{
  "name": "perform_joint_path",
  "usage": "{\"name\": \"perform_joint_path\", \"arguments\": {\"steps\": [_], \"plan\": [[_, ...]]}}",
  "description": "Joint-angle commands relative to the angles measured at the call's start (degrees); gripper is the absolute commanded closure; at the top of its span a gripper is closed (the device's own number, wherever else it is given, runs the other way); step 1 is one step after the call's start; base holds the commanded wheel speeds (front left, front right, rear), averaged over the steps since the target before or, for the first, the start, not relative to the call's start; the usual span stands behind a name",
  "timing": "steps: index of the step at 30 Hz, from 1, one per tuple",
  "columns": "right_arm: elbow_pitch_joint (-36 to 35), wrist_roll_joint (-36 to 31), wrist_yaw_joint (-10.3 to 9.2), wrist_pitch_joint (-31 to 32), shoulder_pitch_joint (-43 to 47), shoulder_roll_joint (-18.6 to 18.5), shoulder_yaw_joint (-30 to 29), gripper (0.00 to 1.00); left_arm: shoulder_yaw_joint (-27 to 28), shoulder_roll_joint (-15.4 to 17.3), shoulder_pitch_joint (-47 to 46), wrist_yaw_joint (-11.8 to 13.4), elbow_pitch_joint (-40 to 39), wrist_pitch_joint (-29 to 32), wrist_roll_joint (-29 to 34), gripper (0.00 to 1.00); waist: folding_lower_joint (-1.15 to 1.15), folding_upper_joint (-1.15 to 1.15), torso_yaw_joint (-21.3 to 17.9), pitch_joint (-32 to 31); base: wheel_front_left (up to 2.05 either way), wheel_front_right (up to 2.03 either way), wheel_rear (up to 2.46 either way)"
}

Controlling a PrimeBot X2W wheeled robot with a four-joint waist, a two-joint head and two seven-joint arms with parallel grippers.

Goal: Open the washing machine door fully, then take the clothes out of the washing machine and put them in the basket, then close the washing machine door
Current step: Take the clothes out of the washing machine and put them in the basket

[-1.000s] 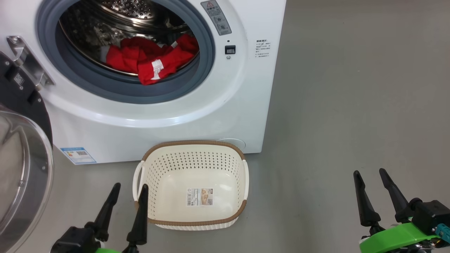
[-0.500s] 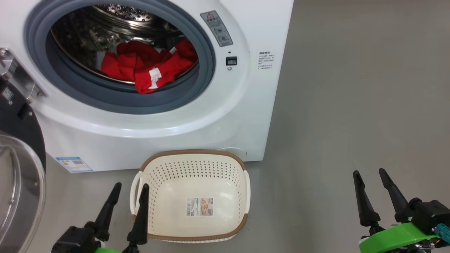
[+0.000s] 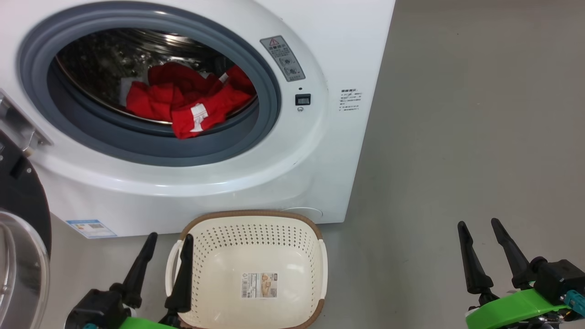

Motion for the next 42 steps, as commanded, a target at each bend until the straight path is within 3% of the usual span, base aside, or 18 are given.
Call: {"name": "perform_joint_path", "arguments": {"steps": [1, 13, 21, 35, 42], "plan": [[-1.6, -0.8, 0.28, -0.4, -1.3, -0.4, 1.5, 0.0, 1.9, 0.6, -2.0, -0.3, -1.1, -0.3, 0.6, 0.0, 0.0, 0.0, 0.0, 0.1, 0.22, -0.22, 0.0], [-1.7, -0.7, 0.28, -0.4, -2.0, -0.3, 1.4, 0.0, 1.9, 0.4, -2.6, -0.3, -0.9, -0.3, 0.8, 0.0, 0.0, 0.0, 0.1, 1.8, 0.01, -0.01, 0.0], [-1.9, -0.5, 0.28, -0.4, -4.6, -0.3, 2.2, 0.0, 2.4, 0.2, -6.6, -0.3, 4.0, -0.3, 1.9, 0.0, 0.0, 0.0, -0.9, 5.7, 0.0, 0.0, 0.0], [-2.4, -0.3, 0.28, -0.4, -8.6, 0.3, 3.4, 0.0, 6.4, 0.7, -25.6, -0.3, 14.7, -0.3, 9.4, 0.0, 0.0, 0.0, -5.6, 14.3, 0.0, 0.0, 0.0], [-2.6, 0.1, 0.28, -0.4, -11.4, 1.0, 4.7, 0.0, 8.6, 4.1, -36.8, -0.3, 23.7, -0.3, 12.2, 0.0, 0.0, 0.0, -9.4, 19.3, 0.0, 0.0, 0.0]]}}
